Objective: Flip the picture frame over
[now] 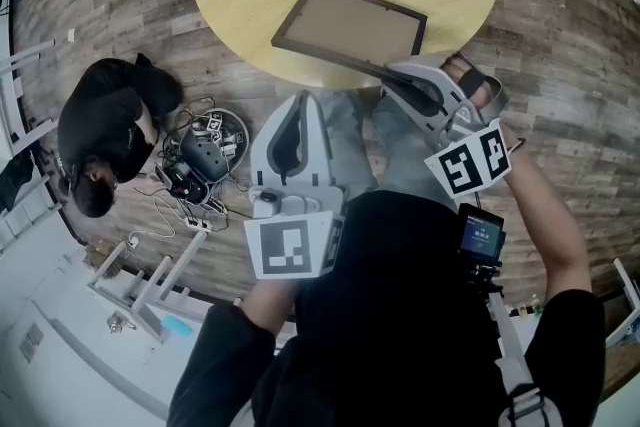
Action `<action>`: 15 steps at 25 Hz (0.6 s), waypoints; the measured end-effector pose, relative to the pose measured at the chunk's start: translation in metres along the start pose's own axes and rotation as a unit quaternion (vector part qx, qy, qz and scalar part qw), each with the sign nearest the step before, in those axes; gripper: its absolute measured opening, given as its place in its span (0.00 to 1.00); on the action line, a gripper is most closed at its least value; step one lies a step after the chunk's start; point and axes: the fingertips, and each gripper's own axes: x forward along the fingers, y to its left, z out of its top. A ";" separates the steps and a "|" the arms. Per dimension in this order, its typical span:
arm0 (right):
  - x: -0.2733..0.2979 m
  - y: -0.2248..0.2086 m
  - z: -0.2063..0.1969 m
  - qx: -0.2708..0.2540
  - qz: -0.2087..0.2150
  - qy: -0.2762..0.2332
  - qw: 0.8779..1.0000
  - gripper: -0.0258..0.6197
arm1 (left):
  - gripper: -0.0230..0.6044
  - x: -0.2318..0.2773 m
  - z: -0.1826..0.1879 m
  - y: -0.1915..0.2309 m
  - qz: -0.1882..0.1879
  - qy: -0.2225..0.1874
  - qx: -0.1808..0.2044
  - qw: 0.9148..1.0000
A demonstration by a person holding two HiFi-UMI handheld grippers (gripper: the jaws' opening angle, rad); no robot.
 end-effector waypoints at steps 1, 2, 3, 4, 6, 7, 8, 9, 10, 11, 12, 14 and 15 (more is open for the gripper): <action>0.000 -0.008 0.008 0.053 0.008 -0.012 0.998 0.17 | 0.07 -0.001 0.001 0.002 0.002 -0.002 -0.001 1.000; -0.001 -0.017 0.017 0.108 0.015 -0.031 0.994 0.17 | 0.07 -0.002 0.001 0.004 0.004 -0.004 -0.001 1.000; -0.001 -0.026 0.025 0.169 0.021 -0.055 0.984 0.17 | 0.07 -0.003 0.001 0.006 0.006 -0.005 0.000 1.000; -0.001 -0.034 0.031 0.241 0.029 -0.075 0.967 0.17 | 0.07 -0.004 0.002 0.008 0.007 -0.005 0.002 1.000; -0.004 -0.042 0.028 0.389 0.060 -0.085 0.915 0.17 | 0.07 -0.005 0.002 0.010 0.009 -0.004 0.004 1.000; -0.005 -0.043 0.022 0.451 0.075 -0.085 0.885 0.17 | 0.07 -0.005 0.002 0.010 0.009 -0.002 0.004 1.000; -0.005 -0.045 0.016 0.509 0.082 -0.087 0.852 0.17 | 0.07 -0.005 0.000 0.010 0.009 0.000 0.004 1.000; -0.005 -0.047 0.010 0.561 0.083 -0.089 0.819 0.17 | 0.07 -0.005 -0.001 0.010 0.010 0.001 0.003 1.000; -0.005 -0.049 0.002 0.604 0.079 -0.092 0.788 0.17 | 0.07 -0.005 -0.001 0.010 0.009 0.002 0.003 1.000; -0.005 -0.051 -0.006 0.638 0.071 -0.092 0.761 0.17 | 0.07 -0.005 -0.001 0.010 0.008 0.002 0.002 1.000; -0.005 -0.052 -0.014 0.664 0.061 -0.091 0.740 0.17 | 0.07 -0.005 0.000 0.010 0.007 0.001 0.002 1.000; -0.006 -0.051 -0.030 0.695 0.041 -0.082 0.713 0.17 | 0.07 -0.006 0.000 0.010 0.006 0.001 0.002 1.000; -0.007 -0.049 -0.039 0.704 0.032 -0.075 0.706 0.17 | 0.07 -0.005 0.000 0.010 0.005 0.002 0.002 1.000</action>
